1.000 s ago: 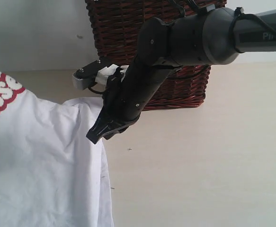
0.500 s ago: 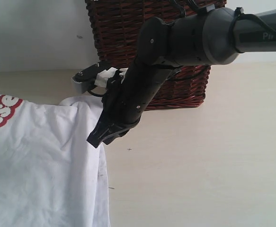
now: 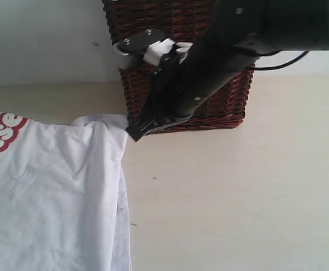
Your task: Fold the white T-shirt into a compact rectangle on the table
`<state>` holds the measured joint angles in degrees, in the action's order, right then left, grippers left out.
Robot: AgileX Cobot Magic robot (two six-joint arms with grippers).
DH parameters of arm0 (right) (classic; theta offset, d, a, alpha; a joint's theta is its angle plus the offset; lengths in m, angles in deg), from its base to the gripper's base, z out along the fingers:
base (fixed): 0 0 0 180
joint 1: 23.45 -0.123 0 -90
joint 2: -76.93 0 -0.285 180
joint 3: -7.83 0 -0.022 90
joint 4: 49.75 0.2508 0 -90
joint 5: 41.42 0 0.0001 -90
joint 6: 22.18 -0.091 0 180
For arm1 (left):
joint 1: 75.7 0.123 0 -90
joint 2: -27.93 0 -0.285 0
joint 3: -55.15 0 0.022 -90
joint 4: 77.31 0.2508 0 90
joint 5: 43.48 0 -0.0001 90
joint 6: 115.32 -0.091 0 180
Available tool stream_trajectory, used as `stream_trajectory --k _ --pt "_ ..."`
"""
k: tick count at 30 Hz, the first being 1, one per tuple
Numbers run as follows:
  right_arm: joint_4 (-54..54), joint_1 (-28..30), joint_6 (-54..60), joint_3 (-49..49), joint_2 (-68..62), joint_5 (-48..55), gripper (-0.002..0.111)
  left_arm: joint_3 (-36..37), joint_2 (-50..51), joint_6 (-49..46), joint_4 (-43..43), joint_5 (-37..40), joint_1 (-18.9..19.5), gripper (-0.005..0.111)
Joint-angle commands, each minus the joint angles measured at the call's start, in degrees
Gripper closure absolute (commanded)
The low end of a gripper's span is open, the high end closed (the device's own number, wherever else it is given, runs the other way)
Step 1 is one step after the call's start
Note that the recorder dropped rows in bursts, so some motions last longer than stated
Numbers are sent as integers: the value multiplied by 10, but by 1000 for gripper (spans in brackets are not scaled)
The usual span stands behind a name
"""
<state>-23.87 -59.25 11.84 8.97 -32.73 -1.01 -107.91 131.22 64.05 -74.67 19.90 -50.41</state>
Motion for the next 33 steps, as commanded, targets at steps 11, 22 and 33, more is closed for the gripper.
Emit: stream_trajectory --k 11,22,33 --pt "16 29 20 98 107 -93 108 107 -4 26 26 -198 41 57" --pt "24 29 20 98 107 -77 108 107 52 6 29 -260 50 57" --pt "24 29 23 98 107 -77 108 107 98 10 -39 -363 50 57"
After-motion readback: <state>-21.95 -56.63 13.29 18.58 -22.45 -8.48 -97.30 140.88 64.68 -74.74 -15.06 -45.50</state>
